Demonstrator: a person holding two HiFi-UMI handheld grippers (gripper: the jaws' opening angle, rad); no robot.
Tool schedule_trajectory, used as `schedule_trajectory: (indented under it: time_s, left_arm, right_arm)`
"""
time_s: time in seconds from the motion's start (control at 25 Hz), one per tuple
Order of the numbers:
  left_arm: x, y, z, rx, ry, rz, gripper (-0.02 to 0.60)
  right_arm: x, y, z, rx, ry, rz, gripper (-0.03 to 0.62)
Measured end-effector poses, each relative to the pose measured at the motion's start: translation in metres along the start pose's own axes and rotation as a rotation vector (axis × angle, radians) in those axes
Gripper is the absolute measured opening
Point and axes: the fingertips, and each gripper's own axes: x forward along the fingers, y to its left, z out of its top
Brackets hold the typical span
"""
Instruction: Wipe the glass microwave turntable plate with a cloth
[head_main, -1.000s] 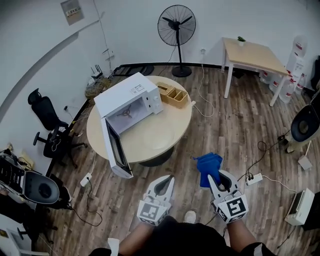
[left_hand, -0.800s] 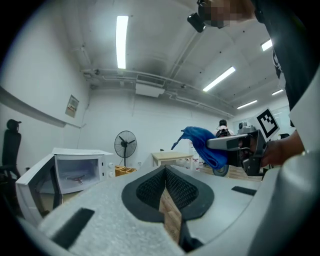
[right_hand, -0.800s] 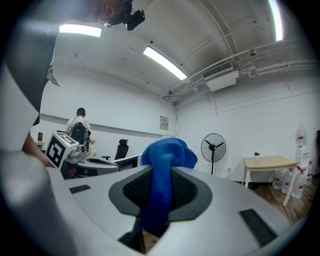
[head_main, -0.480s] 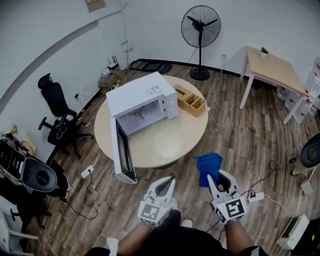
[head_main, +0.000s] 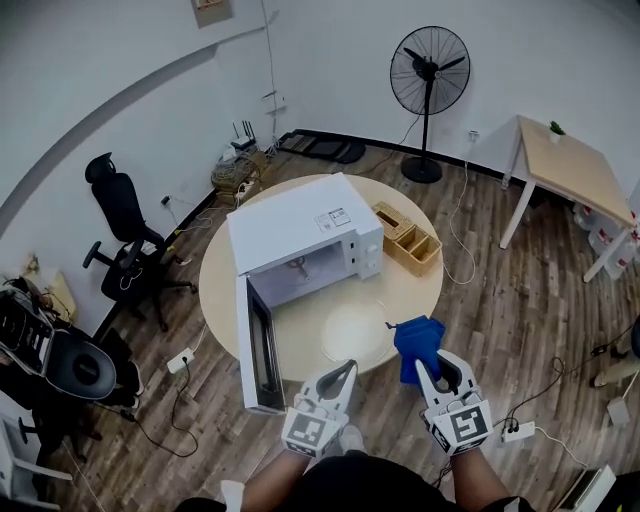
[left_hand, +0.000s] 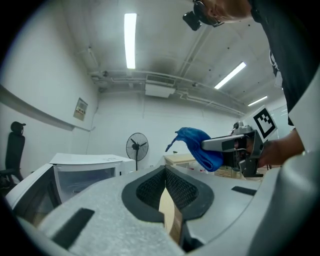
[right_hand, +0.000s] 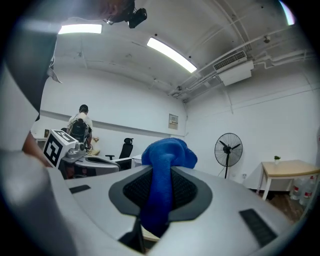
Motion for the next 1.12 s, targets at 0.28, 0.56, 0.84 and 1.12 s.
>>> schedule_trajectory:
  time_s: [0.28,0.56,0.84,1.12]
  left_arm:
    - [0.019,0.05,0.003,-0.01,-0.017,0.021,0.006]
    - [0.027,0.084,0.005,-0.038,-0.041,0.065,0.005]
    - [0.034,0.118,0.001,-0.095,-0.045,0.169,0.005]
    - [0.041,0.149,-0.012,-0.143,-0.017,0.315,0.006]
  right_arm:
    - [0.074,-0.001,0.009,-0.015,0.0,0.041,0.08]
    - [0.121,0.0,0.012,-0.023,0.012,0.079,0.08]
    - [0.164,-0.002,0.0,-0.032,0.055,0.165,0.08]
    - [0.209,0.001,-0.026,-0.038,0.112,0.302,0.08]
